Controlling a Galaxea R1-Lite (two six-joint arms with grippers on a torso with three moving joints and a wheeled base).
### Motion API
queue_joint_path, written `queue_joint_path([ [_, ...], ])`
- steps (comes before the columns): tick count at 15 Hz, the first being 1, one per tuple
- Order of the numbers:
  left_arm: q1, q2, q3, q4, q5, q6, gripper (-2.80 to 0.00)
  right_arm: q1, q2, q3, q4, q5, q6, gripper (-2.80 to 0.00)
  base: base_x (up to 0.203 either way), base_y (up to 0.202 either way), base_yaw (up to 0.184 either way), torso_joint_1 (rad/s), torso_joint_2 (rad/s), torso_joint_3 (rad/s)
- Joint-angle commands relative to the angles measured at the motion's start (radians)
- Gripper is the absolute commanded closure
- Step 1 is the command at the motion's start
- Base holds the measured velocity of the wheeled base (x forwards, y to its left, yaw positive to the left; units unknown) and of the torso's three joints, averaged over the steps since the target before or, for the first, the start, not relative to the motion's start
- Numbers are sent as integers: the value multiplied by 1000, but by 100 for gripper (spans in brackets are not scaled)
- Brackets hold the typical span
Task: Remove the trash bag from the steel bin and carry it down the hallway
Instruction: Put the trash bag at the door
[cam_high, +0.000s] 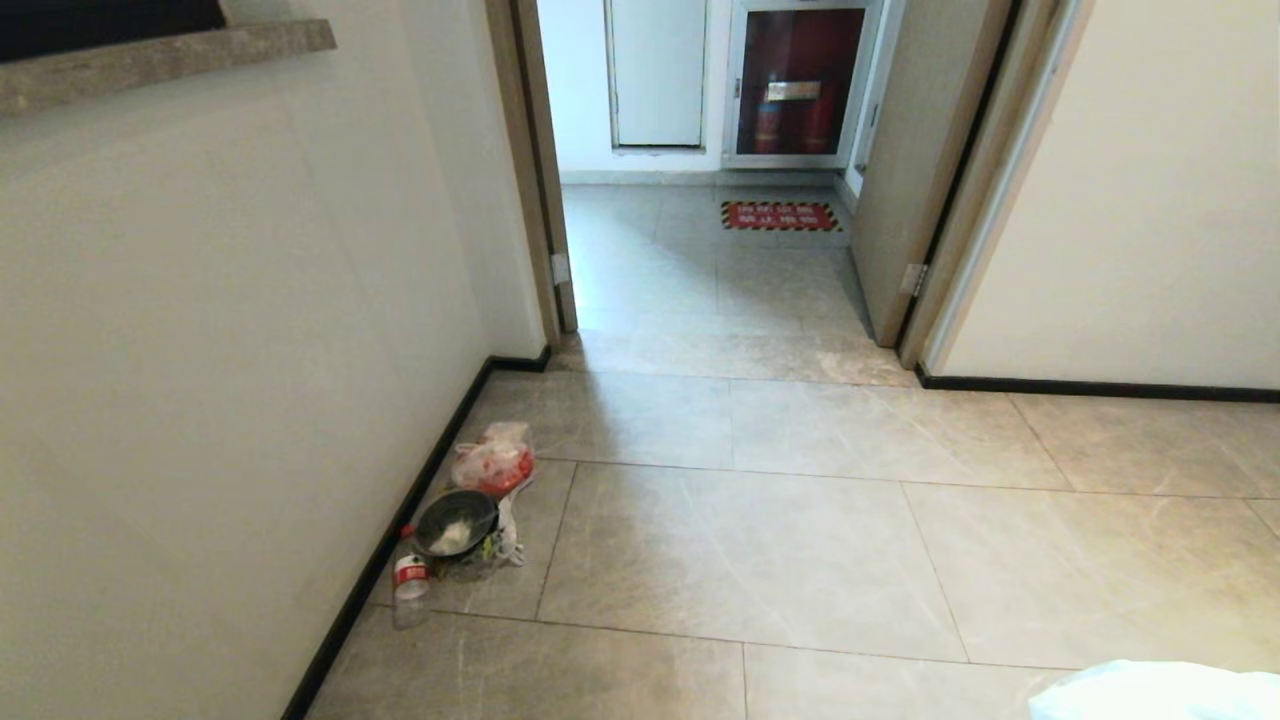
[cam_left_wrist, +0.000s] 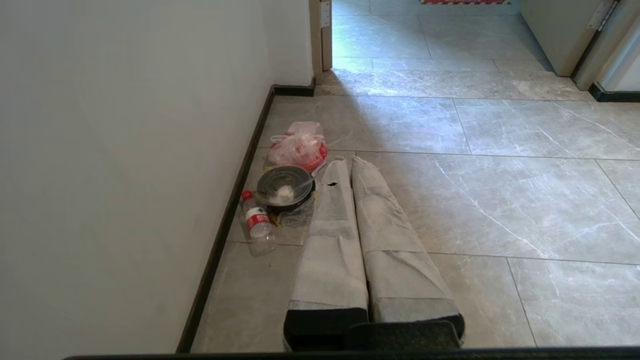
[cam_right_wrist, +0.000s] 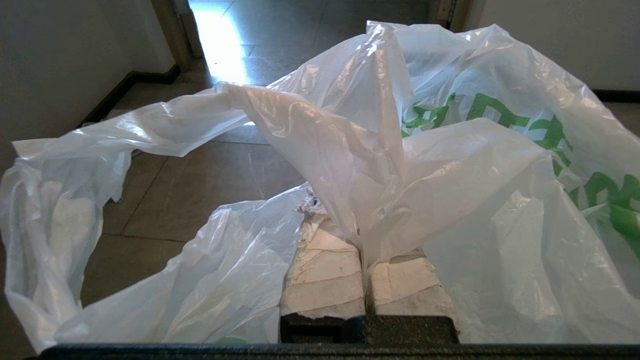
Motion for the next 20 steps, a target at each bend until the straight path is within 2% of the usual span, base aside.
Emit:
queue_joint_path([
  [1, 0, 0, 0, 0, 0, 0, 0, 0, 0, 0, -1, 1, 0, 0, 0, 0, 0, 0, 0, 0],
  [9, 0, 0, 0, 0, 0, -2, 0, 0, 0, 0, -1, -1, -2, 0, 0, 0, 0, 0, 0, 0],
  [20, 0, 0, 0, 0, 0, -1, 0, 0, 0, 0, -1, -1, -2, 0, 2, -9, 169, 1, 3, 3],
])
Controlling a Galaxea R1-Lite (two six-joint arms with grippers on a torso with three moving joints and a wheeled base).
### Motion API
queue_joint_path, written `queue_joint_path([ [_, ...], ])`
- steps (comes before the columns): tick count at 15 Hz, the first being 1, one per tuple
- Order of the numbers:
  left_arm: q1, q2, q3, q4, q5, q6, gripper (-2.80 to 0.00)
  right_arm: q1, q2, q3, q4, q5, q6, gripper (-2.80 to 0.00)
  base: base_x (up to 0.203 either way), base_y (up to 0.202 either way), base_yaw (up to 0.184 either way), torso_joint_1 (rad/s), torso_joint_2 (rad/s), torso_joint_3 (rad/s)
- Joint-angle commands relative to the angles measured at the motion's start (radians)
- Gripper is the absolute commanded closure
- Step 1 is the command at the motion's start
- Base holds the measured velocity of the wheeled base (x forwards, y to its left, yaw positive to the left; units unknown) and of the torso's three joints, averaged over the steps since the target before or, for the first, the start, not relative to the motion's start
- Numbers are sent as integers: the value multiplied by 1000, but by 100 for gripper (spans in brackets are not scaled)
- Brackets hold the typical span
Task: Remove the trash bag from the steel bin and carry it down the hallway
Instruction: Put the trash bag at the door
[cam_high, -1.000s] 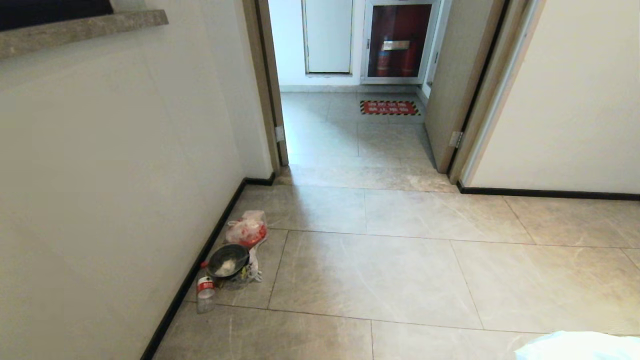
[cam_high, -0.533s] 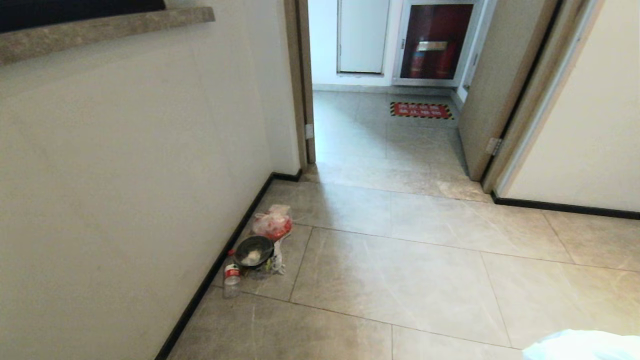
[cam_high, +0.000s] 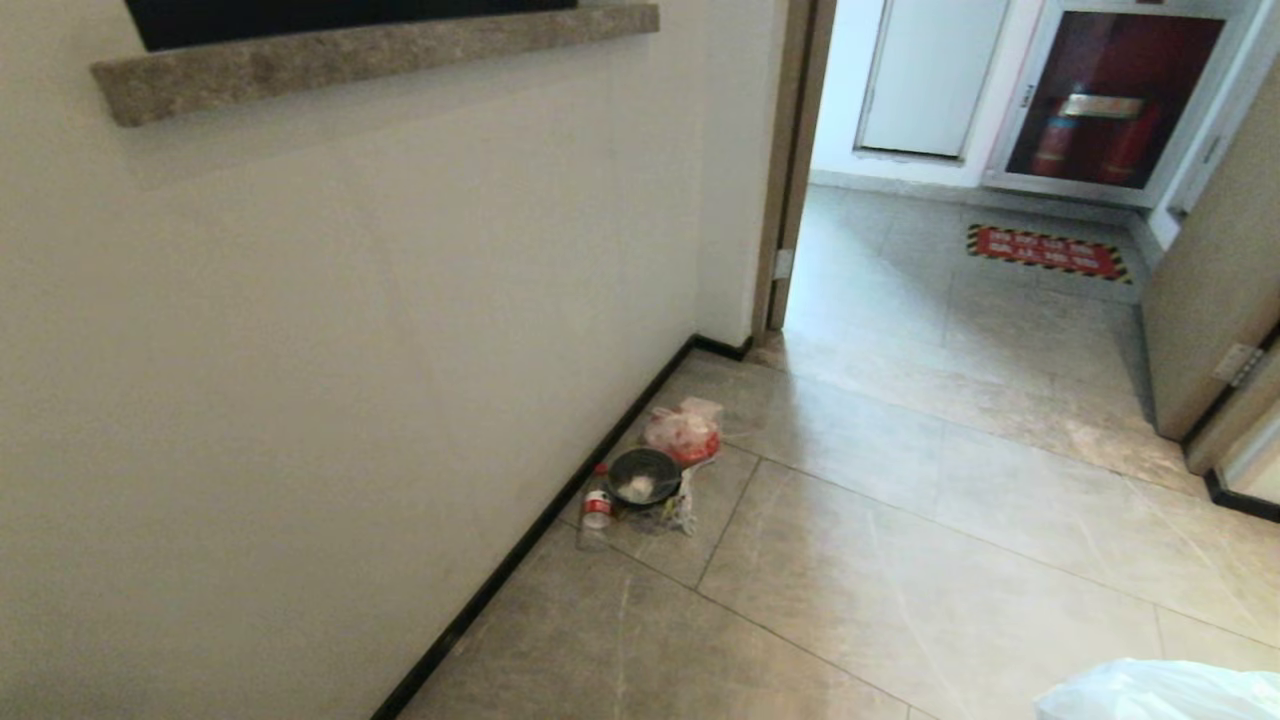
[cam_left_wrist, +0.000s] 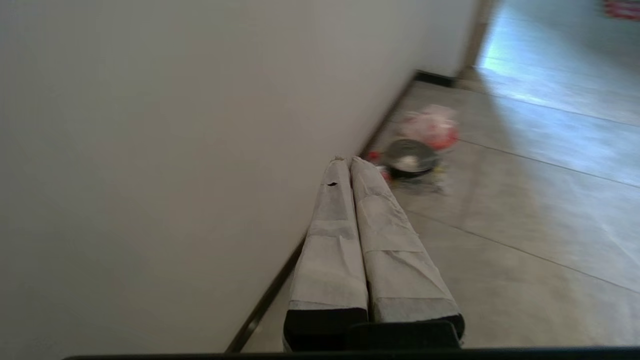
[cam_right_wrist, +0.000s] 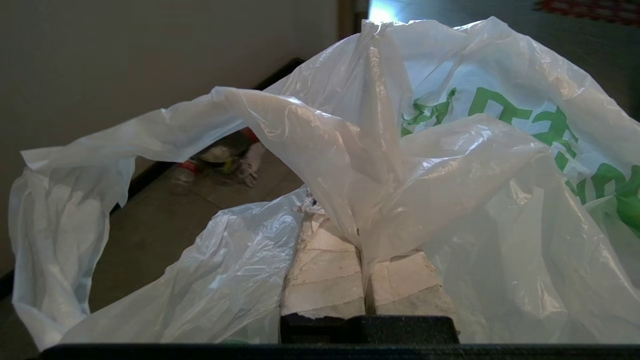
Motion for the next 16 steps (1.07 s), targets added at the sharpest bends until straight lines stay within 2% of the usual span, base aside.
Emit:
queue_joint_path([
  [1, 0, 0, 0, 0, 0, 0, 0, 0, 0, 0, 0, 0, 0, 0, 2, -7, 176, 2, 1, 2],
  [16, 0, 0, 0, 0, 0, -1, 0, 0, 0, 0, 0, 0, 0, 0, 1, -9, 173, 2, 3, 1],
])
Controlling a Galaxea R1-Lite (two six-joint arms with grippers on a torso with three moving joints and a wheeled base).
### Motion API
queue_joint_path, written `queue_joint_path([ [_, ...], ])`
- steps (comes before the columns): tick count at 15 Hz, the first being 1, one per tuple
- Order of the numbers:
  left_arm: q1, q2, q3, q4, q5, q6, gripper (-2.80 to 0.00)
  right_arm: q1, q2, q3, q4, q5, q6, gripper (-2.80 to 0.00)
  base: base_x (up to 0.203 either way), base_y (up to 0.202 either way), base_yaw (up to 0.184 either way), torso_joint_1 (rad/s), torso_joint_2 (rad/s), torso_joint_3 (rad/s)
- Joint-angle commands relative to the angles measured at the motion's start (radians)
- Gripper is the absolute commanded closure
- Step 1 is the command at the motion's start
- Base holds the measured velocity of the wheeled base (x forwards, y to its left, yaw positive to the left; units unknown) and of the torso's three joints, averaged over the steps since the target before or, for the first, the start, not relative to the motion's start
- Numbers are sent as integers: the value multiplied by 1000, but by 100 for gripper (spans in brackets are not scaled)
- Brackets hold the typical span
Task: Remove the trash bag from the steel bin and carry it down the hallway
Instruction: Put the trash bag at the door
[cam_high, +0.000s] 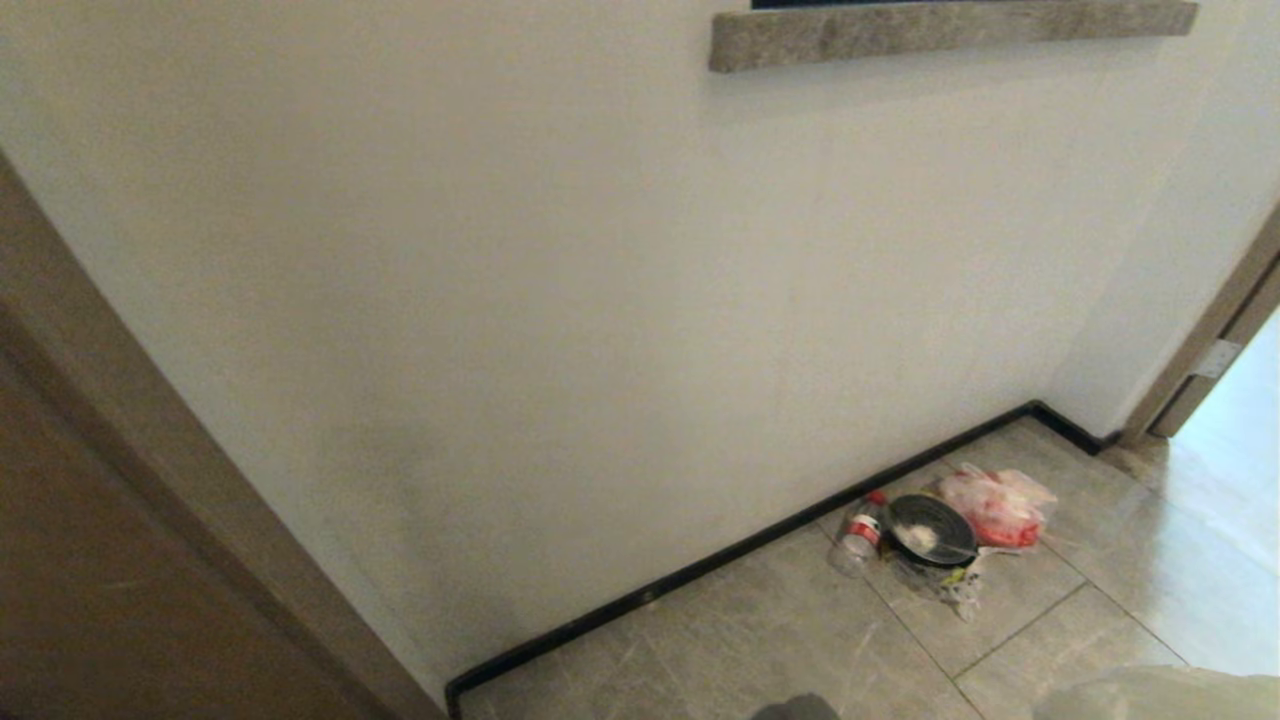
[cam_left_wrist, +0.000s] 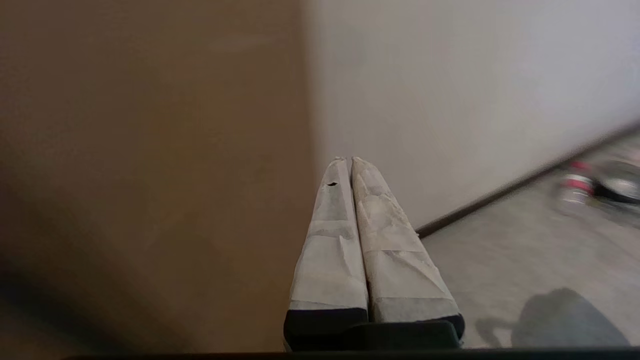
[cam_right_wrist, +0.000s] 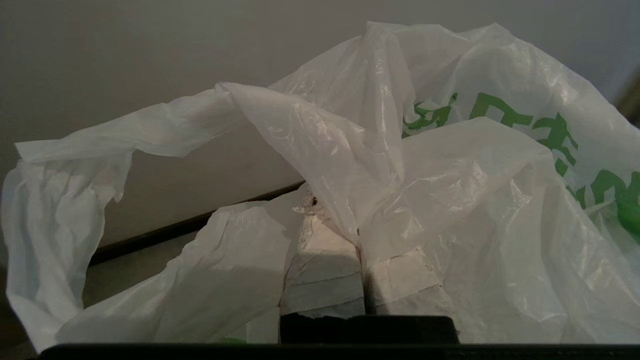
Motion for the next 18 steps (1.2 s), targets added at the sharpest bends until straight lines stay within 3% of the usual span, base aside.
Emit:
queue_joint_path([
  [1, 0, 0, 0, 0, 0, 0, 0, 0, 0, 0, 0, 0, -1, 0, 1, -8, 167, 4, 11, 4],
  [9, 0, 0, 0, 0, 0, 0, 0, 0, 0, 0, 1, 0, 2, 0, 1, -8, 151, 3, 3, 3],
  [18, 0, 1, 0, 0, 0, 4, 0, 0, 0, 0, 1, 2, 2, 0, 0, 0, 0, 0, 0, 0],
])
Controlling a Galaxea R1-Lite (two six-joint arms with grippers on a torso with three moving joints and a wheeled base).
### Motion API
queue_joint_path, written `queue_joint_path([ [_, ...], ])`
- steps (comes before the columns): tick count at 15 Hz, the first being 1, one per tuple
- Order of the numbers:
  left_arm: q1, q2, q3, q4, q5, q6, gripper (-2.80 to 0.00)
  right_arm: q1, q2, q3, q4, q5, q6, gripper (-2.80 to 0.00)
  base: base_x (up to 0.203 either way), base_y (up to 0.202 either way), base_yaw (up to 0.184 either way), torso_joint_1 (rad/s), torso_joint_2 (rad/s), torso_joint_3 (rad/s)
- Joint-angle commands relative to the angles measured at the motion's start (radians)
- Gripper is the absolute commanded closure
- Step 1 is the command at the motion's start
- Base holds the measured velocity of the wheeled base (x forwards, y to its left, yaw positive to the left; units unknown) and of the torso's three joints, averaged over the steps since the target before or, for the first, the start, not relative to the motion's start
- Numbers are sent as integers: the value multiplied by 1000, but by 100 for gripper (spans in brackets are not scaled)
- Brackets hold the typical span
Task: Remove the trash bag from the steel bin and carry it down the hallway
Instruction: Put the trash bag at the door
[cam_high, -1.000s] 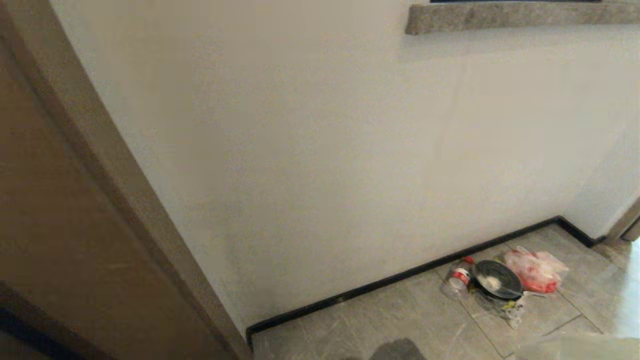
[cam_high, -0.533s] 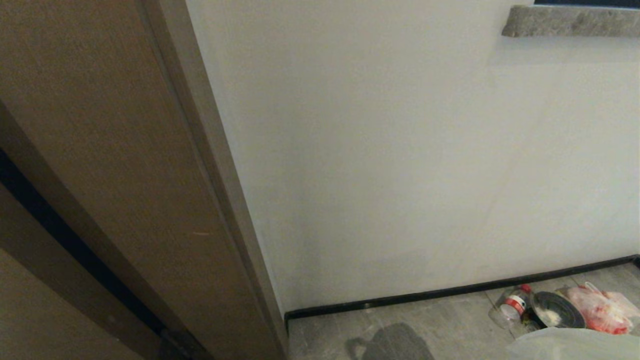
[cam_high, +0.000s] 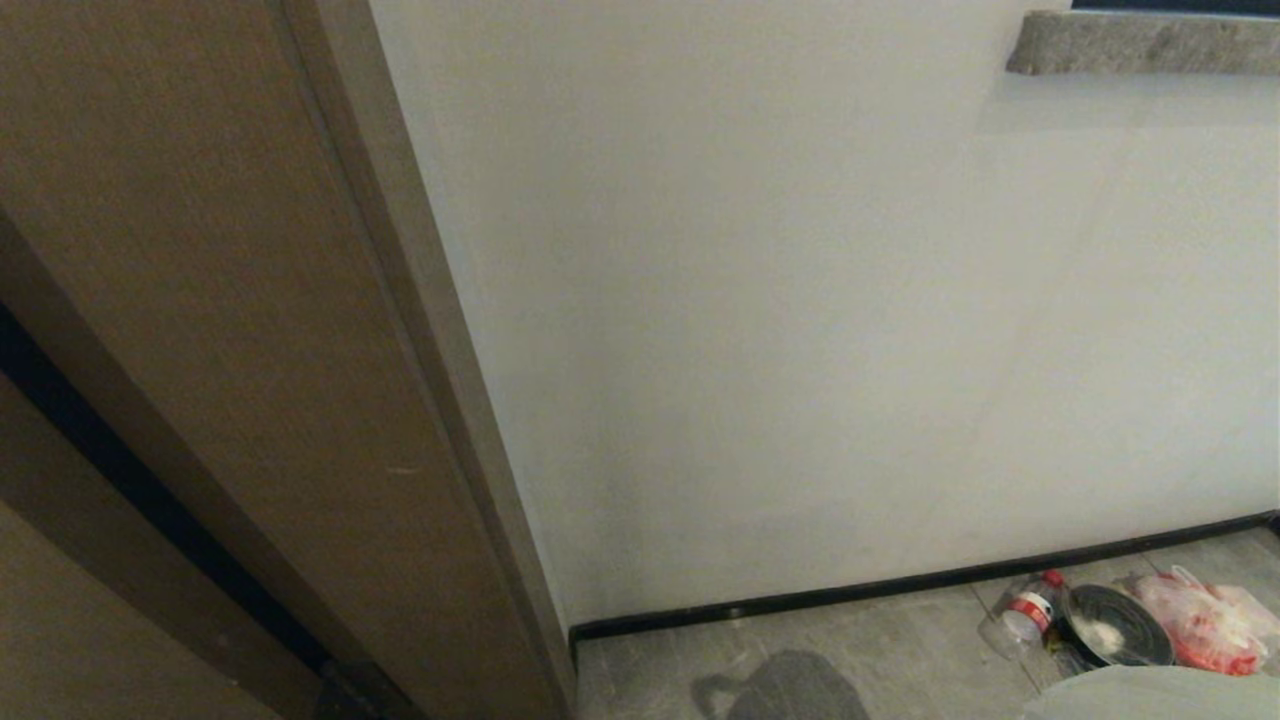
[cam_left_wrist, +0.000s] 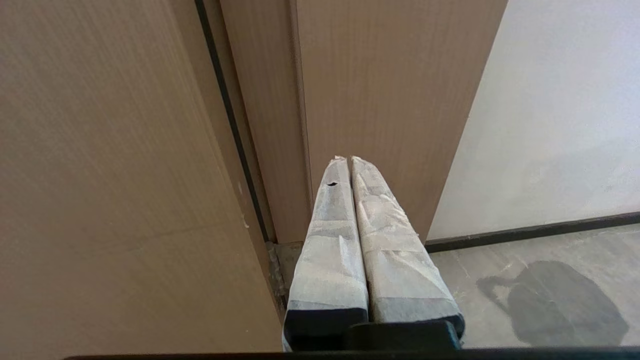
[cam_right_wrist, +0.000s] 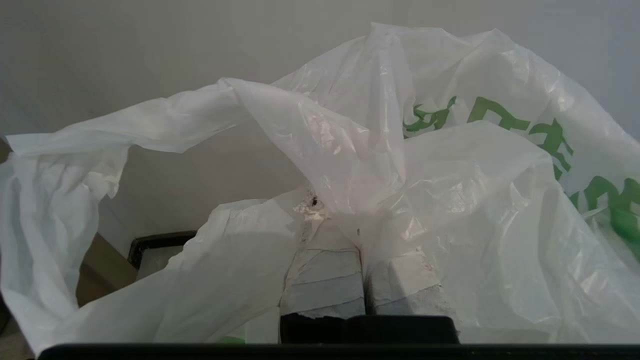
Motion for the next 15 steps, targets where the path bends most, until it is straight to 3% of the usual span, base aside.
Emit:
queue_joint_path([
  [1, 0, 0, 0, -1, 0, -1, 0, 0, 0, 0, 0, 0, -1, 0, 0, 0, 0, 0, 0, 0],
  [15, 0, 0, 0, -1, 0, -12, 0, 0, 0, 0, -1, 0, -1, 0, 0, 0, 0, 1, 2, -168],
])
